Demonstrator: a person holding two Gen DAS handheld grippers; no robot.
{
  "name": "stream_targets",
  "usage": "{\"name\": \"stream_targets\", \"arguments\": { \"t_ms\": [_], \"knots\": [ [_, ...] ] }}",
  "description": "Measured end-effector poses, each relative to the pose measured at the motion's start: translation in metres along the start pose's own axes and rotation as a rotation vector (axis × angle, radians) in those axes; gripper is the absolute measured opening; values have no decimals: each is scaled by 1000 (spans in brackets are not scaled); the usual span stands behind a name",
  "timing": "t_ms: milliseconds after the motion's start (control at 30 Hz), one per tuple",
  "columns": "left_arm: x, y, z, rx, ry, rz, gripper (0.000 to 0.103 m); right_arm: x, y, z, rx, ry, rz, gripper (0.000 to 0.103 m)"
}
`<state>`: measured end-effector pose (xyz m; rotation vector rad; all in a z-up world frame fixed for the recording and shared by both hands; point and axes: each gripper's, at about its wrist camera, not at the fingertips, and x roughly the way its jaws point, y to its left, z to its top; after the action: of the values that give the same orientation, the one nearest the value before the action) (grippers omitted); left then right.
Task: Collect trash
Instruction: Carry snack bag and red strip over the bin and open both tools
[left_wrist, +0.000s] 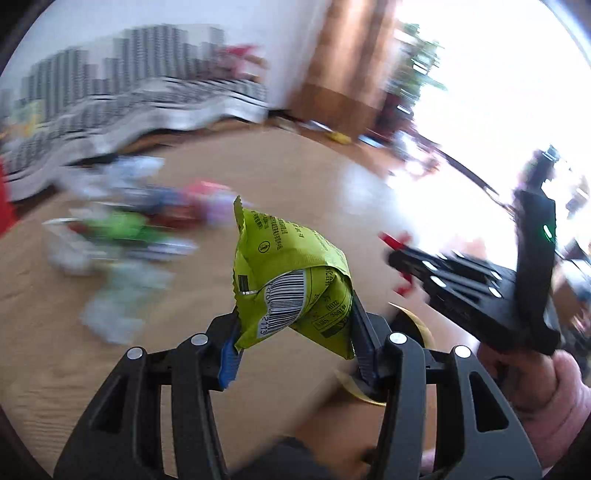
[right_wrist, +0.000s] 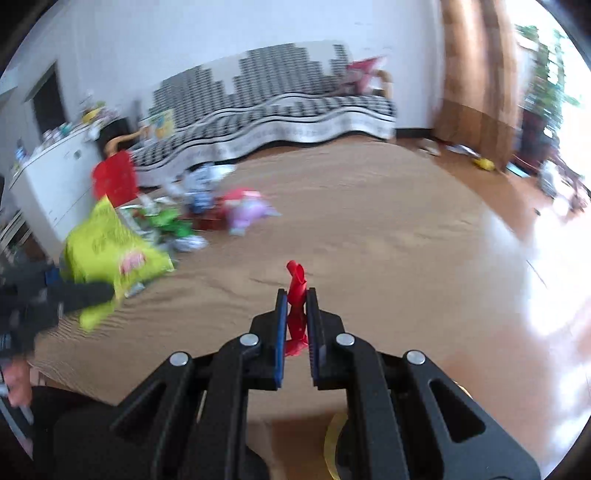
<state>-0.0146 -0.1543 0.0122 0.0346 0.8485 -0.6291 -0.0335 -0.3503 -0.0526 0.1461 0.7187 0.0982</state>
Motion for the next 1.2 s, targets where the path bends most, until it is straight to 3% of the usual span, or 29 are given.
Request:
{"name": "stream_targets", "arguments": {
  "t_ms": [67, 133, 200, 400, 500, 767, 833, 933, 967, 1033, 1067, 1100, 1200],
  "knots": [
    [25, -40, -4, 51, 61, -66, 50, -16, -40, -14, 62, 14, -41, 10],
    [59, -84, -14, 120, 176, -153, 50, -22, -74, -29, 113, 37, -74, 10],
    [87, -114, -24, 184, 272, -184, 50, -19, -104, -47, 172, 68, -80, 10],
    [166, -156, -61, 270, 485, -165, 50, 26, -163, -105, 333, 233, -25, 10],
    [183, -153, -74, 260, 536, -156, 50, 38, -173, -122, 355, 269, -5, 11],
    [192, -151, -76, 237, 552, -171, 50, 41, -183, -128, 374, 269, 9, 10],
    [189, -154, -77, 241, 536, -189, 57, 45, -183, -121, 371, 268, 13, 11],
    [187, -159, -75, 245, 518, -211, 77, 43, -182, -117, 382, 260, 29, 11],
    [186, -158, -76, 243, 514, -210, 90, 41, -183, -116, 388, 256, 32, 11],
    [183, -155, -75, 228, 494, -208, 93, 35, -186, -113, 407, 242, 30, 22],
    [181, -155, -74, 219, 486, -213, 94, 31, -188, -110, 420, 227, 5, 64],
    [179, -153, -73, 209, 480, -217, 96, 26, -190, -109, 428, 205, -22, 94],
    [165, -146, -64, 192, 433, -188, 96, 15, -192, -104, 403, 179, -102, 97]
  ]
}}
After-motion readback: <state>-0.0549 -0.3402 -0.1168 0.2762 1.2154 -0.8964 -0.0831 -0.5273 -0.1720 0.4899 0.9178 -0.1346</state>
